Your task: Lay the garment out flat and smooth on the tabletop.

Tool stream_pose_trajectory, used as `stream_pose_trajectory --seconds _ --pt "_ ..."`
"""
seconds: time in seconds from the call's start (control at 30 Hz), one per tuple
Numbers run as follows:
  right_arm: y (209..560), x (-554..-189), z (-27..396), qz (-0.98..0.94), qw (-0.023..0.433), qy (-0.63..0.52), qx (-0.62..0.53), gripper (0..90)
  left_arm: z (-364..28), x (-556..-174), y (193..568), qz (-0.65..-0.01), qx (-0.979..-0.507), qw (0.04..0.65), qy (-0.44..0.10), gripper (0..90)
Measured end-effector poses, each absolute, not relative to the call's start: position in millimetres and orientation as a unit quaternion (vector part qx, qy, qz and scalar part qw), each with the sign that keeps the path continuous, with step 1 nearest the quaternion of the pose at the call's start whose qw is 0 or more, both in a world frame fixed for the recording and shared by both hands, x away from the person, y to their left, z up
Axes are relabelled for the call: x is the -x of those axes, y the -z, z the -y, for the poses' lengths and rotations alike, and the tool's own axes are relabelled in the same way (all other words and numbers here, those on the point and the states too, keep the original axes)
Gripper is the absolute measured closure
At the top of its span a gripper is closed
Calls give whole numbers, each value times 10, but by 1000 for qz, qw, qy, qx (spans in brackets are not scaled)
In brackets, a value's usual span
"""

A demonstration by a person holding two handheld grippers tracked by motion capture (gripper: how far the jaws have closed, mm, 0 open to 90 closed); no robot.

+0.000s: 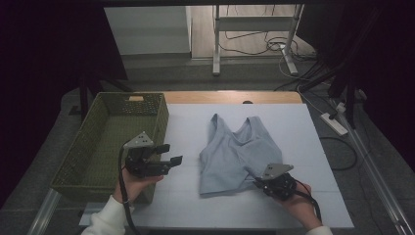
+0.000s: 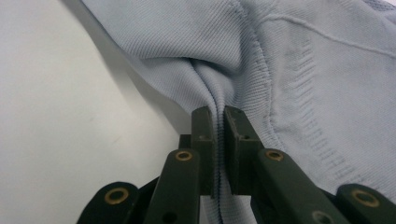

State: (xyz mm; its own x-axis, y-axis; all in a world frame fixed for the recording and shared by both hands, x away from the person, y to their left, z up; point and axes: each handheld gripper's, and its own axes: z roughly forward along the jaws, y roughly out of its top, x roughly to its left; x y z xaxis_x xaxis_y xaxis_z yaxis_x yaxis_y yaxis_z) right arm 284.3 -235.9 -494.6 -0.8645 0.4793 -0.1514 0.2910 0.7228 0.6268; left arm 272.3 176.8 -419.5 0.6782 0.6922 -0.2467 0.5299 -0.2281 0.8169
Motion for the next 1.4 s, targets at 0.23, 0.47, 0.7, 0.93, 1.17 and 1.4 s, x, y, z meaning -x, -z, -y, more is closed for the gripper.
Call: stream_pose_trajectory --seconds 0.23,0.47,0.7,0.93,1.17,1.4 --pt "4956 -2642 2458 -916 141 -311 -212 827 -1739 -2723 4204 -390 -781 481 -82 309" --pt "4955 -2507 2524 -916 132 -314 -213 827 -1720 -2724 4211 -388 -783 479 -80 308" --pt "4947 -2425 2542 -917 124 -315 -210 827 -1695 -2721 4221 -386 -786 477 -80 309" --pt "4934 -2414 2516 -918 120 -318 -206 827 -1690 -2726 4231 -387 -786 475 -79 309" --pt "4925 -2423 2531 -912 118 -332 -209 690 -1680 -2720 4226 -385 -787 475 -80 307" --pt "4754 -2414 2572 -883 118 -399 -219 519 -1679 -2725 4222 -386 -786 475 -81 307"
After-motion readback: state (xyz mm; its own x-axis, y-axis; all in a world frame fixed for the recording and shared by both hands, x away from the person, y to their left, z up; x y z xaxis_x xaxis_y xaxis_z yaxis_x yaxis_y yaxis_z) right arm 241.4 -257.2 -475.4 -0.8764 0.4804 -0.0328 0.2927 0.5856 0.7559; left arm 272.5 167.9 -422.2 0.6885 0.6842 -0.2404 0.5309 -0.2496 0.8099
